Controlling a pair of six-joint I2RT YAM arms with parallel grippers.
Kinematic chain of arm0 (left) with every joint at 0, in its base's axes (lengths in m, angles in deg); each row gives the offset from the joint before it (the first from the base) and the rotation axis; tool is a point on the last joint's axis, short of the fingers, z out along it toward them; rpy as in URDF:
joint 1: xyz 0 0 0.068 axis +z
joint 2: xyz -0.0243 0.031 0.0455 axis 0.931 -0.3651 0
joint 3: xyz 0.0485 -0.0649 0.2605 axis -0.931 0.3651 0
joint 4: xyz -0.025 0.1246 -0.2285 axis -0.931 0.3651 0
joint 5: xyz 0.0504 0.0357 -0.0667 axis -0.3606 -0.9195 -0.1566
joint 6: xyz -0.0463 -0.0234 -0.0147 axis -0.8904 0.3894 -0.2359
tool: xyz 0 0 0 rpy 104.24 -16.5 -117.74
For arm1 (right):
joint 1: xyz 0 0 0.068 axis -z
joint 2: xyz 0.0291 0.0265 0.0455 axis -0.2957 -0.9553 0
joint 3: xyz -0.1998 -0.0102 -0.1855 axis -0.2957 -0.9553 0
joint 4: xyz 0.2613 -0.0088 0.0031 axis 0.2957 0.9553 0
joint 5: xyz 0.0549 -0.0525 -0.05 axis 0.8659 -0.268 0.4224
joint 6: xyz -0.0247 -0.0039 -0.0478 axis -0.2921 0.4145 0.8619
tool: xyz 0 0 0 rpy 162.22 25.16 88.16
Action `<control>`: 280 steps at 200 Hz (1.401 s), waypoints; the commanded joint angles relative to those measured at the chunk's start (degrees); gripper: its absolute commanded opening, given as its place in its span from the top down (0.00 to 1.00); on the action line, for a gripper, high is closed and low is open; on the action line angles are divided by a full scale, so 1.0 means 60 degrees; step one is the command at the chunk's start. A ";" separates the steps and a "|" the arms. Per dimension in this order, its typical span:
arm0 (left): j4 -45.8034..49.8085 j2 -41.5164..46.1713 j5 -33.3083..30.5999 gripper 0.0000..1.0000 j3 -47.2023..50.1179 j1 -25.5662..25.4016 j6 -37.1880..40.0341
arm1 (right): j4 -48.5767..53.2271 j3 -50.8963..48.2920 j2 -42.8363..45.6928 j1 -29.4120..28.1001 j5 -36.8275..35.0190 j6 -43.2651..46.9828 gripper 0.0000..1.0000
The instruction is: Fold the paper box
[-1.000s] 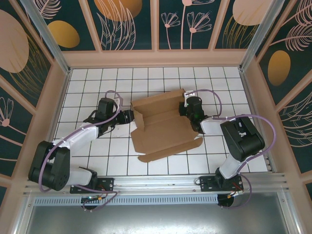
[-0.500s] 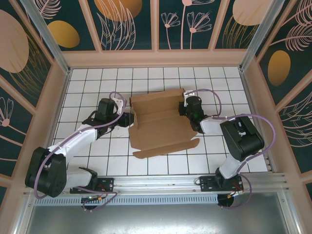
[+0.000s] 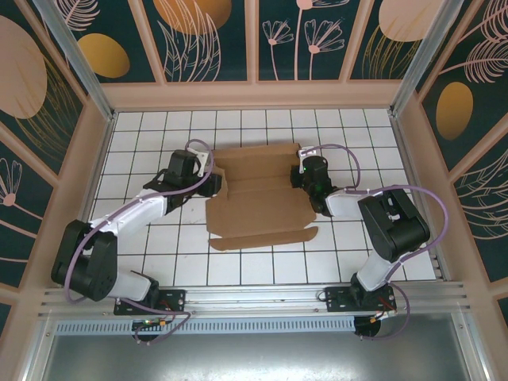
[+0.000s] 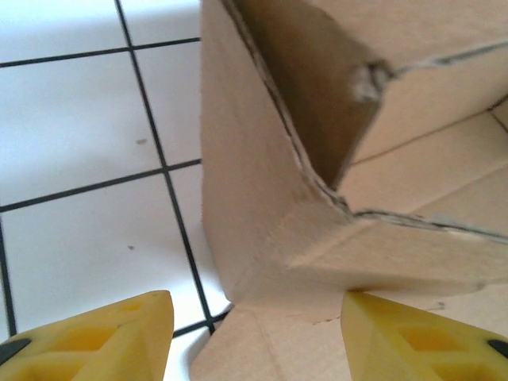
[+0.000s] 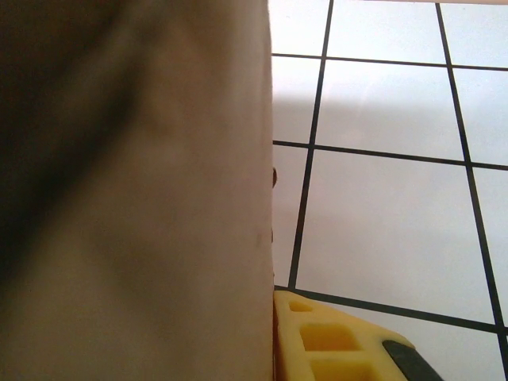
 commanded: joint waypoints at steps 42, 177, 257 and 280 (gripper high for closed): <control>-0.1029 -0.0981 -0.1063 0.37 -0.0524 -0.0037 0.0336 | 0.0212 -0.0050 0.0084 -0.0048 0.0369 0.0259 0.85; -0.2625 -0.2187 -0.1385 0.43 -0.0517 -0.0039 0.1210 | 0.0242 -0.0067 0.0066 -0.0037 0.0752 0.0469 0.87; -0.2445 -0.2307 -0.3016 0.80 -0.0503 -0.0033 0.0490 | 0.0178 -0.0238 0.0340 -0.0379 -0.0212 0.0321 0.87; -0.2251 -0.2396 -0.3563 0.83 -0.0591 -0.0037 0.0160 | 0.0375 -0.0161 0.0507 -0.0551 -0.1107 -0.0001 0.90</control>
